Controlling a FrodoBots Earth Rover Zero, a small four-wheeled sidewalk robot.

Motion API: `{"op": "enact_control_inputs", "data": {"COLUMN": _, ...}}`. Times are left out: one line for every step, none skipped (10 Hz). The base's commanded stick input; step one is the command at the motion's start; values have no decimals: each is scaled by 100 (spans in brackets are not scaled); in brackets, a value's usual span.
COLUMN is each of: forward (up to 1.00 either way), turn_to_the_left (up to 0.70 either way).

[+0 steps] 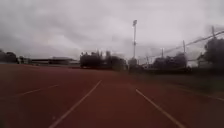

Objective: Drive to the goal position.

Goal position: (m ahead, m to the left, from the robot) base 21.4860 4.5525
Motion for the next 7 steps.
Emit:
{"op": "enact_control_inputs", "data": {"forward": 70, "turn_to_the_left": 0}}
{"op": "enact_control_inputs", "data": {"forward": 70, "turn_to_the_left": 0}}
{"op": "enact_control_inputs", "data": {"forward": 70, "turn_to_the_left": 0}}
{"op": "enact_control_inputs", "data": {"forward": 70, "turn_to_the_left": 0}}
{"op": "enact_control_inputs", "data": {"forward": 70, "turn_to_the_left": 0}}
{"op": "enact_control_inputs", "data": {"forward": 70, "turn_to_the_left": 0}}
{"op": "enact_control_inputs", "data": {"forward": 70, "turn_to_the_left": 0}}
